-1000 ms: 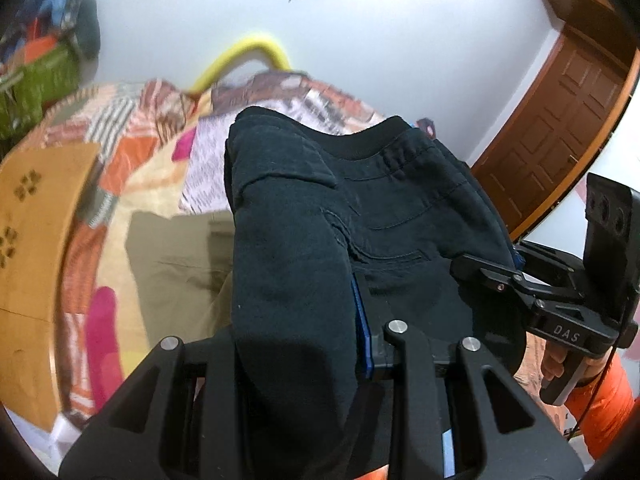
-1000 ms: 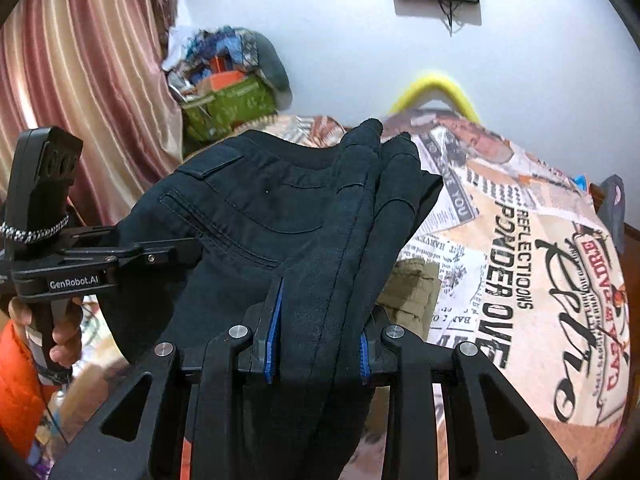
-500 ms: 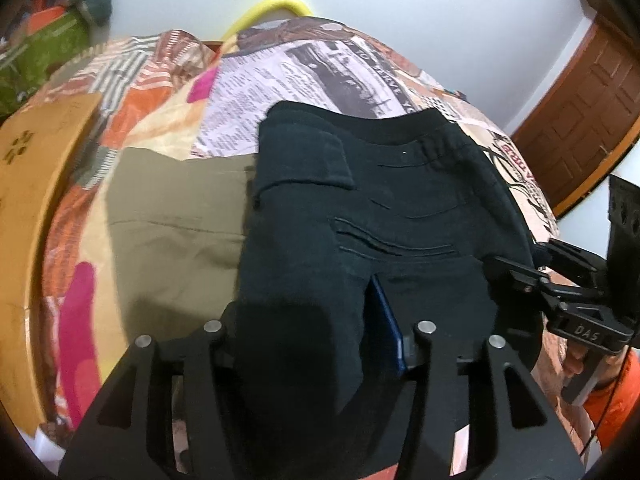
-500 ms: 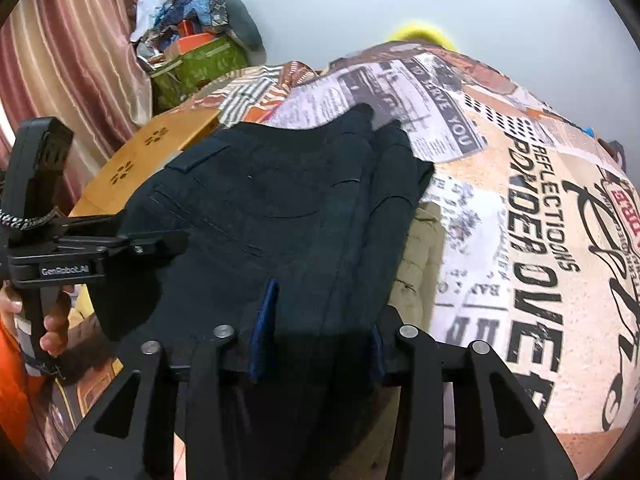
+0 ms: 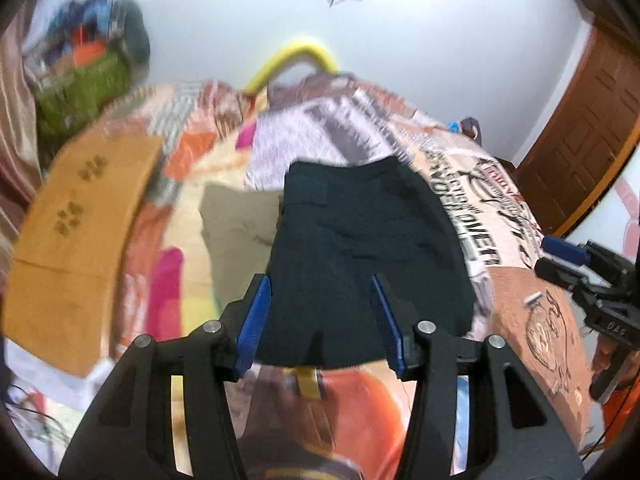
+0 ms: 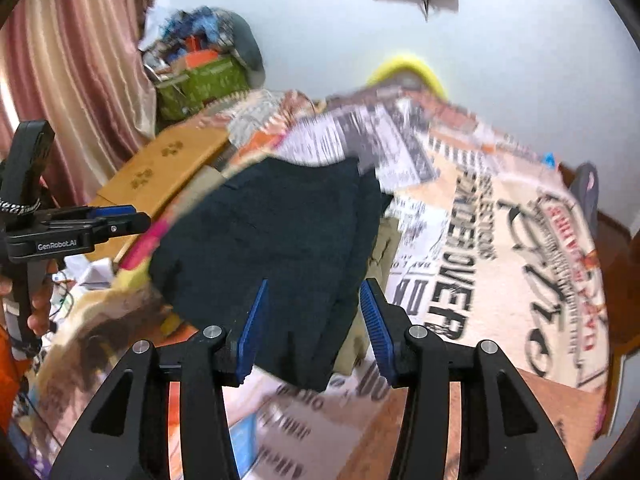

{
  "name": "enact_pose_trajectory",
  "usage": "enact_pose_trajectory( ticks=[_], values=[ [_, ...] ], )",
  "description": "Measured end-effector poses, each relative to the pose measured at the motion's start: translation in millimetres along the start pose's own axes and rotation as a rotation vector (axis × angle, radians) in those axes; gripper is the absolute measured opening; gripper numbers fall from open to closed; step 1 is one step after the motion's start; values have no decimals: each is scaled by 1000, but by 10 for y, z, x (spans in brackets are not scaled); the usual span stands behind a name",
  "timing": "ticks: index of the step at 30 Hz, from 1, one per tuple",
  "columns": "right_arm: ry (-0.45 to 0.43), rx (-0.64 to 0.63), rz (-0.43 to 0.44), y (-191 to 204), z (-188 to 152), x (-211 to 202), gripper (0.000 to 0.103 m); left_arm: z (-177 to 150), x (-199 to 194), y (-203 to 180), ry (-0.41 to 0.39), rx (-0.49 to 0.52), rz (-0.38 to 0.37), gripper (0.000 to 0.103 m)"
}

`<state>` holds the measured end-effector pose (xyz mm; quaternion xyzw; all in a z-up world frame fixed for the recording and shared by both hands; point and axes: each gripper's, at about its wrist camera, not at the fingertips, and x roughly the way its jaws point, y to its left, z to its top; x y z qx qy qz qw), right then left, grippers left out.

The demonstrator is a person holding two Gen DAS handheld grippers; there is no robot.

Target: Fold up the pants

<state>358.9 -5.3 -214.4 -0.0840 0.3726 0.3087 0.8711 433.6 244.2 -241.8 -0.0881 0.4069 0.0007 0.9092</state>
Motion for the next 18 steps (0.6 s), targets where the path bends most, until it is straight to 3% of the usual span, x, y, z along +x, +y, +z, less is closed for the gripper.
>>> enact_pose_trajectory(
  ticks=[8,13,18],
  values=[
    [-214,-14,30,418,-11,-1313,44,-218,-1580,-695,-250,143,26,50],
    [-347,-34,63,726,-100,-2033,44,-486,-2437,-1068,-407,173,47,50],
    [-469,-36,71,929,-315,-2578,44,-850,-3044,-1231,-523,167,37,50]
  ],
)
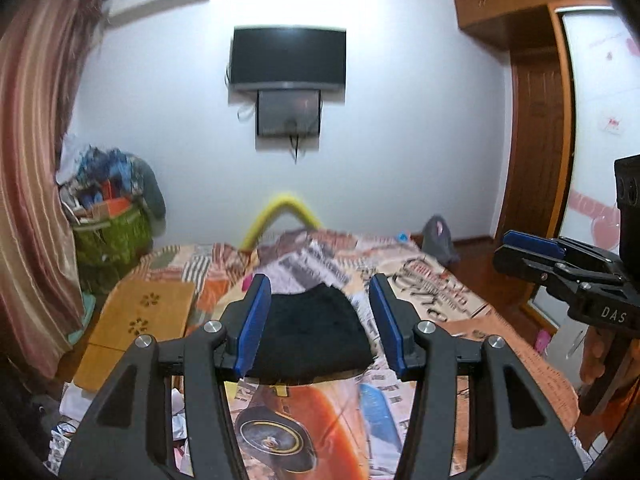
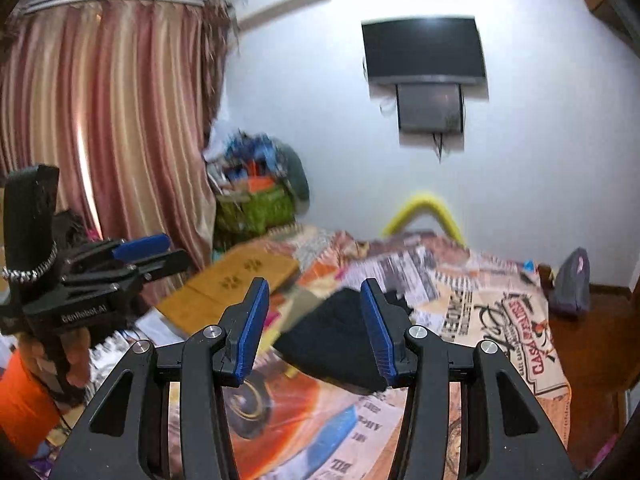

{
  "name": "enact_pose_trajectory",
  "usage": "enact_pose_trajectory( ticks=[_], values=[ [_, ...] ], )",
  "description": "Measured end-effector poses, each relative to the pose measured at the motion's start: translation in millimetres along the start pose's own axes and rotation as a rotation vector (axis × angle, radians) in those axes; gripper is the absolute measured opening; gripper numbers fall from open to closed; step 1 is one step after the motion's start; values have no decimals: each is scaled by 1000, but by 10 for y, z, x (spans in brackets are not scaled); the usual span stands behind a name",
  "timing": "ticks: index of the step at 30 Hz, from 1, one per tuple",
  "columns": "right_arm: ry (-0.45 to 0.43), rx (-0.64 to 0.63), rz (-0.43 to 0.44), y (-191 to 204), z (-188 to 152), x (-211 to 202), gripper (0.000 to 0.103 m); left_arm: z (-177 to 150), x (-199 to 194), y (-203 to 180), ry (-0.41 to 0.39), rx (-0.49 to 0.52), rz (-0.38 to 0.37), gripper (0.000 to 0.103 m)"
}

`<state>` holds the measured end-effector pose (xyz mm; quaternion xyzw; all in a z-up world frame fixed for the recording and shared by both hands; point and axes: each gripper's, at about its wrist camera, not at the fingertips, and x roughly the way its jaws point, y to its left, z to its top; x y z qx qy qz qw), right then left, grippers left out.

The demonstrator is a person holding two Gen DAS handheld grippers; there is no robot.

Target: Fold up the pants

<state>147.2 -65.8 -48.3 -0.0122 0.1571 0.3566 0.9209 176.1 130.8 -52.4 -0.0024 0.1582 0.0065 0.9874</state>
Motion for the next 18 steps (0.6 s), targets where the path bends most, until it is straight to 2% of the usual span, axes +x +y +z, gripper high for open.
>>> enact_pose_trajectory(
  ticks=[3,7,10,12,14,16,18],
  values=[
    [-61,7,7,134,-56,-313,44,-101,-333,-112,-48,9,22,50],
    [-122,-23,-30,290,-190,-545,44,-290,-701,-202,-91,-6,39,53],
    [-145,-32,-42,371,-281,-634,46,-393,-898,-265,-123,-4,59,68],
    [-157,-20,-45,401,-348,-661,56,-467,-1003,-302,-145,-5,74,80],
    [-165,-21,-58,428,-377,-693,61,-535,-1061,-337,-154,-4,83,84],
    [-166,-31,-81,451,-401,-710,62,-590,-1094,-382,-154,3,85,88],
    [-168,-27,-91,470,-420,-723,69,-633,-1119,-425,-161,10,94,94]
  ],
)
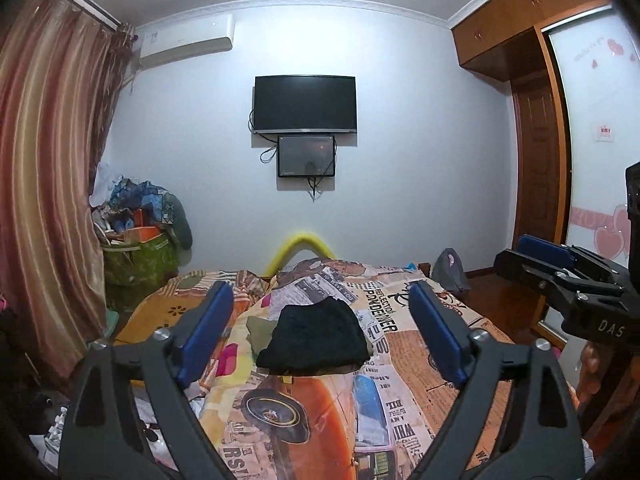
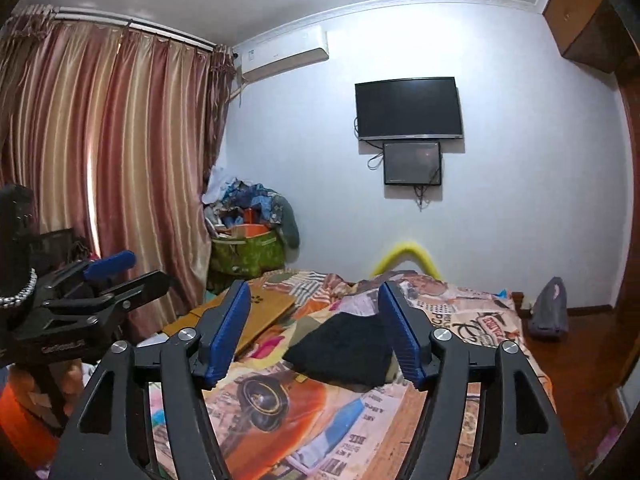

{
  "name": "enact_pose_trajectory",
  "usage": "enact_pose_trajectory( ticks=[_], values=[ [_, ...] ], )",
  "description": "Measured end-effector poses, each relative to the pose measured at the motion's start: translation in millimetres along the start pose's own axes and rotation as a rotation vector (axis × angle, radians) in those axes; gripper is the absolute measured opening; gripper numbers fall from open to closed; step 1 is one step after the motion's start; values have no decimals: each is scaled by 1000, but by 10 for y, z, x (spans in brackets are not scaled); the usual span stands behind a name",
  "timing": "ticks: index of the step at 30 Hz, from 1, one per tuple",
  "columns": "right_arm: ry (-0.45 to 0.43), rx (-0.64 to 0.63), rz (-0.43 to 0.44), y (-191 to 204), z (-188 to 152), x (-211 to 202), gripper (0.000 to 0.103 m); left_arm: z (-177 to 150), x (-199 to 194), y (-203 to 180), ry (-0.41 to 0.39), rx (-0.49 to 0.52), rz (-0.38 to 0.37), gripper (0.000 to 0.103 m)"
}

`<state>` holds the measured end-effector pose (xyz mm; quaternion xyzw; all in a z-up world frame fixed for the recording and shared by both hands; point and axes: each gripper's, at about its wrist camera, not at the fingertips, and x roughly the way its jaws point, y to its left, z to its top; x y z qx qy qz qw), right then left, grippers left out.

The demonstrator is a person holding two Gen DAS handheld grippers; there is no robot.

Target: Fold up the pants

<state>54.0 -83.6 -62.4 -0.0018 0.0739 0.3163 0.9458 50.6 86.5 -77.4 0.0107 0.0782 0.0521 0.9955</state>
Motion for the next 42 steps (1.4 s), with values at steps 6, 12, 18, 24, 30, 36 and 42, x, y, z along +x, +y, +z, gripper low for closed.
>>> enact_pose_trajectory(
  ticks=[6,12,18,24,30,36,42],
  values=[
    [-23,28,-25,-12,-48,-105,90,-65,-62,-51,-9,-11,-10,102],
    [-29,24,-59,-1,-128,-192,103,-101,-66,-88,-9,-14,-23,103],
    [-19,36,-62,-9,-172,-204,103,-123,-47,-104,-2,-24,-40,103],
    [-20,36,-64,-11,-187,-236,103,-127,-35,-108,4,-32,-44,103],
    [-18,38,-66,-8,-192,-242,103,-139,-4,-92,13,-39,-49,103],
    [-13,36,-64,4,-178,-239,103,-156,7,-53,20,-44,-52,103],
    [-11,36,-65,8,-165,-234,103,-150,19,-41,21,-53,-55,103]
  ],
)
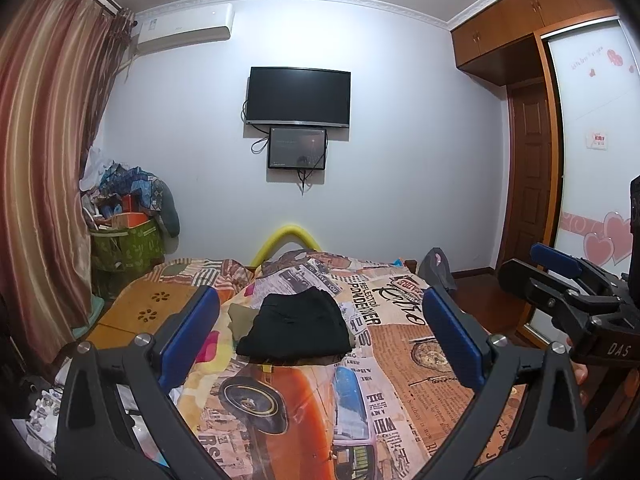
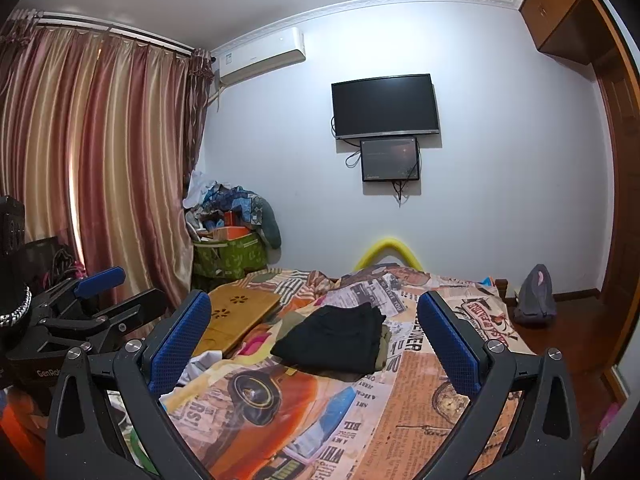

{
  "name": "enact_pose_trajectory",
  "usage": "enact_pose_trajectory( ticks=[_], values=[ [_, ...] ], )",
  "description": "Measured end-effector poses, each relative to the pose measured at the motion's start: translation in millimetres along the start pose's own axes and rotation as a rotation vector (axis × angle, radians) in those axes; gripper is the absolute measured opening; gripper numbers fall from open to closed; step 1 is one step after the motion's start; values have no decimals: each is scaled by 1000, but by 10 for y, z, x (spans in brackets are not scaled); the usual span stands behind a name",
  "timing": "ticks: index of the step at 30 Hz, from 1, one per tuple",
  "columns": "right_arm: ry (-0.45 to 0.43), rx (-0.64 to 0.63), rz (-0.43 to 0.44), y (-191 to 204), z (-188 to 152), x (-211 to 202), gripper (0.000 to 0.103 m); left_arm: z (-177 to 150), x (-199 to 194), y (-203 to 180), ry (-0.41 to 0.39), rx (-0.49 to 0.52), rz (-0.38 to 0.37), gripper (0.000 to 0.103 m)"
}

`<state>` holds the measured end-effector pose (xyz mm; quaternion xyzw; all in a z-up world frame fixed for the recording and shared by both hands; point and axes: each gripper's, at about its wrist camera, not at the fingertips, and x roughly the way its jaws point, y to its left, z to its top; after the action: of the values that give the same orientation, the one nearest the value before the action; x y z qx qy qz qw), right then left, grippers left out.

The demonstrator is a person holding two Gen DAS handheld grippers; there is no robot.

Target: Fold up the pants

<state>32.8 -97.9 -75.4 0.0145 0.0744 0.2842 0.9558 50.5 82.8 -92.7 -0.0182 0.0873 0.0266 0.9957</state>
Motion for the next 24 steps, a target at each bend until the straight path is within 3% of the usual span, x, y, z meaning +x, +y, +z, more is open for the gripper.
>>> enact_pose_trajectory(
  ticks=[24],
  values=[
    [9,1,-4,-48,-27,-20,103,-13,19,3,7,-15,-16,103]
  ],
)
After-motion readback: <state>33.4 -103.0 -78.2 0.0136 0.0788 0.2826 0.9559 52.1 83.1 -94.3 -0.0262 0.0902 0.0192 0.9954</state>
